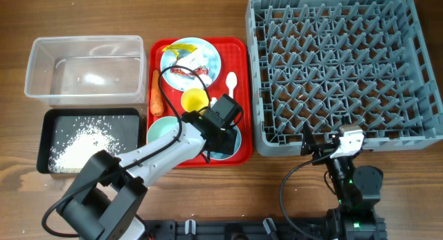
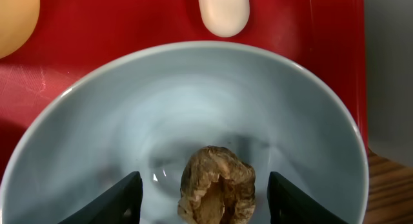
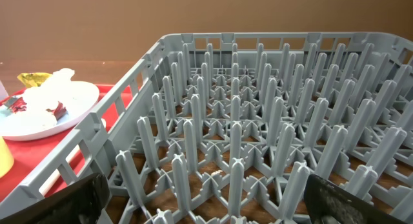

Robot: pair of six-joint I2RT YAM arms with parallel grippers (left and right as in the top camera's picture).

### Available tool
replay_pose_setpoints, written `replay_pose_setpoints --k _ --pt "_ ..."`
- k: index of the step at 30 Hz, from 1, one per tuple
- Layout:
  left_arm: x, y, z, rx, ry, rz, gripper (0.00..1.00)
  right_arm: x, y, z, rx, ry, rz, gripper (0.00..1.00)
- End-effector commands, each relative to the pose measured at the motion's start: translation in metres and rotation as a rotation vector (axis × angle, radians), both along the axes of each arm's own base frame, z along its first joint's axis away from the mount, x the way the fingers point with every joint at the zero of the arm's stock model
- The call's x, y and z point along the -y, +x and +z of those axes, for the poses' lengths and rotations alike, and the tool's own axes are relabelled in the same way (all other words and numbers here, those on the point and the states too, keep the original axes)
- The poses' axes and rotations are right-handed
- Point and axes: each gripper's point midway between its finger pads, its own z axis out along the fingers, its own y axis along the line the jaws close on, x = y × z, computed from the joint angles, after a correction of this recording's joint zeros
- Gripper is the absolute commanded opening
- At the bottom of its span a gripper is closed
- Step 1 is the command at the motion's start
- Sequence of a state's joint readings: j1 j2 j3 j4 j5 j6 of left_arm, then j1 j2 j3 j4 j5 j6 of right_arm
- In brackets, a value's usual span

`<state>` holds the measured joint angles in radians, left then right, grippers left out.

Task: Sort waste into correct bins and load items into the dishwasher rack
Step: 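Grasp the brown food lump with the left gripper, then carry the brown lump left and drop it on the black tray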

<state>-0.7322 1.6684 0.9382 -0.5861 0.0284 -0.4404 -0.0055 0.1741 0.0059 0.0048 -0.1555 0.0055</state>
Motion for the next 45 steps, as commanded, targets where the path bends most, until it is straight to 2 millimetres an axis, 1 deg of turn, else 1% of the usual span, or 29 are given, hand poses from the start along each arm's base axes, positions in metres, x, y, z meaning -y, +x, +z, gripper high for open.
replay_pose_setpoints --k 1,4,6,7,11,13,15,20,24,30,32,34,37,39,41,43,44,45 --pt "0.006 0.002 0.002 0.001 -0.019 0.001 0.62 0.002 0.000 0.002 0.008 -0.006 -0.009 1.00" --pt "0.006 0.002 0.002 0.000 -0.018 0.001 0.62 0.002 0.000 0.002 0.008 -0.006 -0.009 1.00" --pt "0.007 0.002 0.000 -0.001 -0.016 -0.002 0.58 0.002 0.000 0.002 0.008 -0.006 -0.009 1.00" --pt "0.006 0.002 0.000 -0.001 -0.016 -0.002 0.52 0.002 0.000 0.002 0.008 -0.006 -0.009 1.00" --pt "0.007 0.002 0.000 -0.001 -0.016 -0.002 0.44 0.002 0.000 0.002 0.008 -0.006 -0.009 1.00" --pt "0.006 0.002 0.000 0.000 -0.012 -0.017 0.33 0.002 0.000 0.002 0.008 -0.006 -0.009 1.00" --pt "0.005 0.002 0.001 0.002 -0.006 -0.022 0.28 0.002 0.000 0.002 0.008 -0.006 -0.009 1.00" --pt "0.007 0.006 0.018 0.027 -0.019 -0.021 0.27 0.002 0.000 0.002 0.008 -0.006 -0.009 1.00" --pt "0.001 0.015 0.043 0.093 -0.002 -0.005 0.29 0.002 0.000 0.002 0.008 -0.006 -0.009 1.00" --pt "-0.001 0.017 0.074 0.151 -0.035 0.006 0.30 0.002 0.000 0.002 0.008 -0.006 -0.009 1.00" --pt "-0.015 0.022 0.085 0.187 -0.014 0.038 0.31 0.002 0.000 0.002 0.008 -0.006 -0.009 1.00" --pt "-0.043 0.028 0.098 0.224 0.033 0.105 0.33 0.002 0.000 0.002 0.008 -0.006 -0.009 1.00" --pt "-0.077 0.034 0.110 0.242 0.065 0.196 0.34 0.002 0.000 0.002 0.008 -0.006 -0.009 1.00" --pt "-0.118 0.038 0.122 0.251 0.089 0.314 0.34 0.002 0.000 0.002 0.008 -0.006 -0.009 1.00" --pt "-0.158 0.038 0.129 0.247 0.121 0.432 0.34 0.002 0.000 0.002 0.008 -0.006 -0.009 1.00" --pt "-0.196 0.034 0.131 0.222 0.147 0.561 0.34 0.002 0.000 0.002 0.008 -0.006 -0.009 1.00" --pt "-0.219 0.032 0.131 0.209 0.153 0.666 0.34 0.002 0.000 0.002 0.008 -0.006 -0.009 1.00" --pt "-0.237 0.032 0.130 0.204 0.159 0.735 0.34 0.002 0.000 0.002 0.008 -0.006 -0.009 1.00"
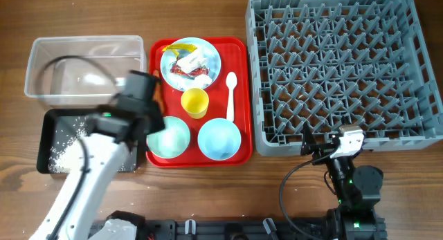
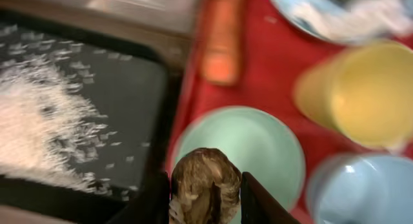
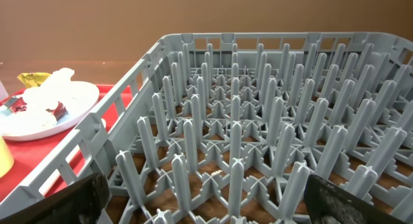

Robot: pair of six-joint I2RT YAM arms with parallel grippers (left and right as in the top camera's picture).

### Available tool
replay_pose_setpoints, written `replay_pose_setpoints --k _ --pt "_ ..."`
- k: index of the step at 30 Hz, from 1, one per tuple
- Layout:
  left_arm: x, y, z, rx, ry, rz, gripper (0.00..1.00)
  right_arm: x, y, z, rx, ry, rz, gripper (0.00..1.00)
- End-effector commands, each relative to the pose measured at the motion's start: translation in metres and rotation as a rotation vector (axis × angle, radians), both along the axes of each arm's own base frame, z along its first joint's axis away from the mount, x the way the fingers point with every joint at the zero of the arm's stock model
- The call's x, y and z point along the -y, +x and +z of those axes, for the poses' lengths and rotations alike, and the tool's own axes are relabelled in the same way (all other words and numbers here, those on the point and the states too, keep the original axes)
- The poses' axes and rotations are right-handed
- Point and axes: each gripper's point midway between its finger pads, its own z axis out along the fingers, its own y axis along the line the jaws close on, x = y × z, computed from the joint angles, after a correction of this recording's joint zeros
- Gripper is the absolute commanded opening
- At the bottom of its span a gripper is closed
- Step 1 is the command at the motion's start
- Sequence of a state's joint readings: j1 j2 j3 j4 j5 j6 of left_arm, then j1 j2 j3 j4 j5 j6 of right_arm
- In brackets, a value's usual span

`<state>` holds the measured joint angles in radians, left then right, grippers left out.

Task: Sort waste into correct bins and load items into the dishwasher rack
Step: 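Carry the brown lump left and drop it on the black tray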

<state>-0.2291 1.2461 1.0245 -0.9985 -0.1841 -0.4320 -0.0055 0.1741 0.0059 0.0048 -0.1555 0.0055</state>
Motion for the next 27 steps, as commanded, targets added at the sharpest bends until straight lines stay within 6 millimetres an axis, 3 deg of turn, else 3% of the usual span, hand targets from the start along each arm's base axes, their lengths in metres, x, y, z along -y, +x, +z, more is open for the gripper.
replay_pose_setpoints --k 1,3,9,16,21,27 --pt "-0.064 0.002 0.009 0.031 0.012 0.265 0.34 0.002 0.000 0.002 0.008 -0.006 -0.009 1.00" --pt "-0.104 -0.004 0.007 0.036 0.000 0.451 0.34 0.002 0.000 0.002 0.008 -0.006 -0.009 1.00" --pt "-0.175 -0.022 -0.004 0.028 -0.012 0.745 0.36 0.002 0.000 0.002 0.008 -0.006 -0.009 1.00" --pt "-0.222 -0.046 -0.026 -0.020 -0.035 0.968 0.31 0.002 0.000 0.002 0.008 -0.006 -0.009 1.00" --pt "-0.212 -0.035 -0.028 0.002 -0.125 0.942 0.29 0.002 0.000 0.002 0.008 -0.006 -0.009 1.00" --pt "-0.176 -0.004 -0.025 0.017 -0.114 0.753 0.39 0.002 0.000 0.002 0.008 -0.006 -0.009 1.00"
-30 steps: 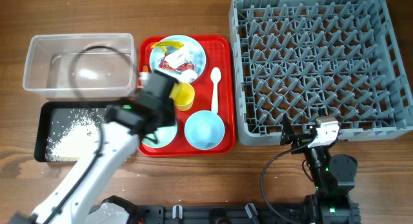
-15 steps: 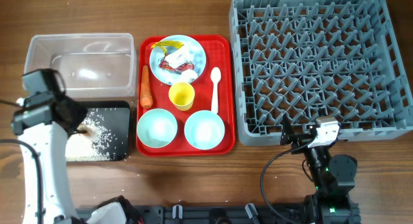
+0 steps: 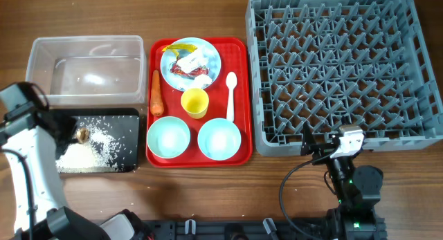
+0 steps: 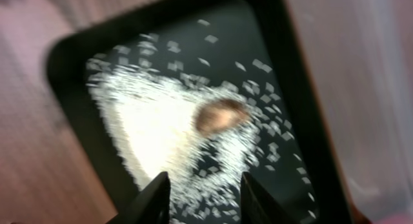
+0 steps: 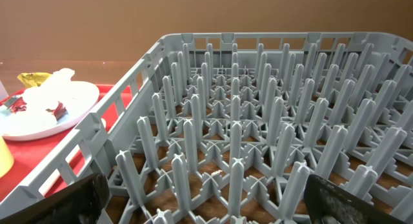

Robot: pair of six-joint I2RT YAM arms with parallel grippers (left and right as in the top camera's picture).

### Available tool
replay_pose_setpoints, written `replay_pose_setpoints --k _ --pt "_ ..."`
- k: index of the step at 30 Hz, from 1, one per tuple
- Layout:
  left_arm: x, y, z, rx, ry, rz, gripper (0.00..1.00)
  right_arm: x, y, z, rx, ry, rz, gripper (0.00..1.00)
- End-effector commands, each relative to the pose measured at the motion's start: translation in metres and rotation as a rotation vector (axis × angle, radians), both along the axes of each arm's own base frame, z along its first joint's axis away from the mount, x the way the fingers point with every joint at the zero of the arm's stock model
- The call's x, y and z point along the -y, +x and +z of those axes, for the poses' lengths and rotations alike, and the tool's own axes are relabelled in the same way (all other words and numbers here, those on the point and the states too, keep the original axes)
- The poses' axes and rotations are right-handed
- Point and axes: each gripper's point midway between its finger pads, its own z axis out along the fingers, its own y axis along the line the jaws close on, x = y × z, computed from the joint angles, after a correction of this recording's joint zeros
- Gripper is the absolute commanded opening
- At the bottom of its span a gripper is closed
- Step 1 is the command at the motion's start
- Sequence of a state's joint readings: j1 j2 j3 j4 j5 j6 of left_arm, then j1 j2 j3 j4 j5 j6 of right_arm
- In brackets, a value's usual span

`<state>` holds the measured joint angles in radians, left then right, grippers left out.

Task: Sort waste into correct bins and load items into the dishwasher rack
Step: 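Carry the brown lump left and drop it on the black tray, then raise the open left gripper away from the black tray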

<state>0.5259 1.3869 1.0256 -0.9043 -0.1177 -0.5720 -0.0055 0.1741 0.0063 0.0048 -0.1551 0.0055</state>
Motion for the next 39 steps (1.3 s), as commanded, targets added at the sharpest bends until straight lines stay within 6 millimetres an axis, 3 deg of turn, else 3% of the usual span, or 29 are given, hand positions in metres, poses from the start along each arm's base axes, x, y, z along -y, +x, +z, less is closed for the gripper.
replay_pose_setpoints --k 1,4,7,9,14,19,27,39 --pt "0.022 0.024 0.008 0.015 0.054 -0.128 0.41 0.002 0.000 0.001 0.008 -0.006 -0.009 1.00" --pt "0.016 0.035 0.014 0.031 0.137 -0.136 0.42 0.002 0.000 0.001 0.008 -0.006 -0.009 0.99" --pt "0.010 0.042 0.015 0.059 0.150 -0.122 0.22 0.002 0.000 0.001 0.008 -0.006 -0.009 1.00" --pt "0.005 0.041 0.013 0.058 0.147 -0.099 0.19 0.002 0.000 0.001 0.008 -0.006 -0.009 1.00" --pt "0.001 0.041 -0.015 -0.006 0.101 -0.090 0.11 0.002 0.000 0.001 0.008 -0.006 -0.009 1.00" --pt "-0.006 0.052 -0.047 -0.047 0.086 -0.087 0.10 0.002 0.000 0.001 0.008 -0.006 -0.009 1.00" --pt "-0.006 0.051 -0.068 -0.094 0.063 -0.087 0.10 0.002 0.000 0.001 0.008 -0.006 -0.009 1.00" --pt "-0.011 0.040 -0.072 -0.129 0.057 -0.066 0.06 0.002 0.000 0.001 0.008 -0.006 -0.009 1.00"
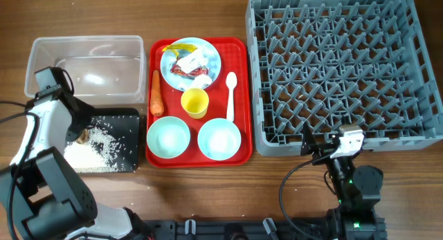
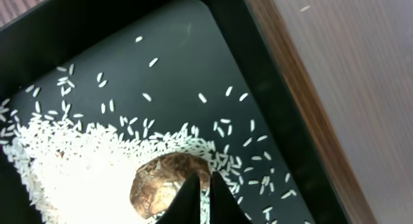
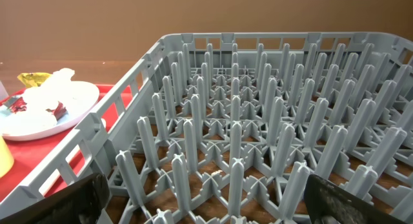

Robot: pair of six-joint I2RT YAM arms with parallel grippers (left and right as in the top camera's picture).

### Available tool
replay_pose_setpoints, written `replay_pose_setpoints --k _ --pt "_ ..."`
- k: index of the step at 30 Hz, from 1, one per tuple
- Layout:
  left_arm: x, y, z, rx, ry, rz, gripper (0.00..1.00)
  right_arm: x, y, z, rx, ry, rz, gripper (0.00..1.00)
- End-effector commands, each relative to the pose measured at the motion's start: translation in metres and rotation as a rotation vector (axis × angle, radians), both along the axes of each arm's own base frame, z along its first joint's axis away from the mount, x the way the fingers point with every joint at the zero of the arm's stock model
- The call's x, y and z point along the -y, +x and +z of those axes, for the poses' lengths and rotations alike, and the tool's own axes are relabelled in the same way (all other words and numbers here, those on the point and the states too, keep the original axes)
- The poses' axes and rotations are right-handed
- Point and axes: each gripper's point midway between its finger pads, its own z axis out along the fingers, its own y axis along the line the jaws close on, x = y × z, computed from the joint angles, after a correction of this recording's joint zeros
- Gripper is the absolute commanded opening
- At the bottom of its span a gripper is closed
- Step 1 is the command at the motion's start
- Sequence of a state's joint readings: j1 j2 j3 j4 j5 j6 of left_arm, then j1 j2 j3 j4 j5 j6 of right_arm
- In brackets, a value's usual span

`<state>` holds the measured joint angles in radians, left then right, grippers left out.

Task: Sort waste into correct bins and load items into the dishwasher rack
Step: 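Raise the open left gripper away from the black tray, then move the left gripper to the carrot and grasp it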

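A brown crumpled lump (image 2: 158, 185) lies on the white rice in the black tray (image 2: 258, 95), also seen as the lump (image 1: 83, 135) from overhead. My left gripper (image 2: 201, 201) hangs just over it, shut with nothing between its fingers. On the red tray (image 1: 239, 95) stand a mint bowl (image 1: 168, 137), a blue bowl (image 1: 219, 138), a yellow cup (image 1: 194, 101), a carrot (image 1: 156, 93), a white spoon (image 1: 230, 95) and a plate with wrappers (image 1: 190, 60). My right gripper (image 3: 213, 204) stands open at the near edge of the grey dishwasher rack (image 3: 258, 121).
A clear plastic bin (image 1: 84, 67) sits behind the black tray (image 1: 135, 115). The grey rack (image 1: 342, 67) fills the right side of the wooden table. My left arm (image 1: 43, 108) reaches over the black tray's left end.
My left gripper, open above the black tray then, is now shut and lower over the brown lump. The lump still lies on the rice. The right arm has not moved.
My left gripper stood open around the brown lump in the blue bowl. Then it held the lump above the mint bowl, beside the black tray. Then the lump lay on the rice with the gripper open above. Now the gripper is shut and empty.
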<state>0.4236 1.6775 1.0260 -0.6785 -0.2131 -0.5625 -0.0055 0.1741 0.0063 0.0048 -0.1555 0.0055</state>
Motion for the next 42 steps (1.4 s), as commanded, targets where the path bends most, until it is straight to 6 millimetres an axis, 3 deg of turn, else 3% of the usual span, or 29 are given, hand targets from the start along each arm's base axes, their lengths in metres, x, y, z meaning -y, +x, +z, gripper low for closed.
replay_pose_setpoints --k 1,9,16,19,23,26,27,30,31,34,37,40,42 --pt "-0.005 -0.008 -0.003 -0.032 0.003 0.023 0.06 0.002 0.000 0.001 0.008 -0.006 -0.009 1.00" --pt "0.003 -0.028 -0.007 -0.113 -0.036 0.031 0.06 0.002 0.000 0.001 0.008 -0.006 -0.009 1.00" --pt "0.008 -0.059 -0.006 -0.219 -0.080 0.070 0.04 0.002 0.000 0.001 0.008 -0.006 -0.009 1.00" --pt "0.005 -0.053 0.010 -0.167 -0.056 0.069 0.06 0.002 0.000 0.001 0.008 -0.006 -0.009 1.00" --pt "0.002 -0.031 0.059 -0.015 -0.003 0.044 0.32 0.002 0.000 0.001 0.008 -0.006 -0.009 1.00" --pt "0.027 -0.002 0.104 0.128 -0.004 -0.157 0.46 0.002 0.000 0.001 0.008 -0.006 -0.009 1.00" --pt "0.044 0.009 0.123 0.178 0.014 -0.263 0.52 0.002 0.000 0.001 0.008 -0.006 -0.009 1.00" --pt "0.081 0.024 0.151 0.251 0.043 -0.409 0.55 0.002 0.000 0.001 0.008 -0.006 -0.009 1.00" --pt "0.102 0.029 0.158 0.277 0.036 -0.471 0.55 0.002 0.000 0.001 0.008 -0.006 -0.009 1.00" --pt "0.152 0.037 0.160 0.299 0.003 -0.602 0.55 0.002 0.000 0.001 0.008 -0.006 -0.009 1.00" --pt "0.195 0.040 0.149 0.271 -0.032 -0.723 0.54 0.002 0.000 0.001 0.008 -0.006 -0.009 1.00" --pt "0.226 0.039 0.131 0.214 -0.059 -0.802 0.55 0.002 0.000 0.001 0.008 -0.006 -0.009 0.99" --pt "0.237 0.040 0.118 0.173 -0.071 -0.825 0.55 0.002 0.000 0.001 0.008 -0.006 -0.009 1.00"
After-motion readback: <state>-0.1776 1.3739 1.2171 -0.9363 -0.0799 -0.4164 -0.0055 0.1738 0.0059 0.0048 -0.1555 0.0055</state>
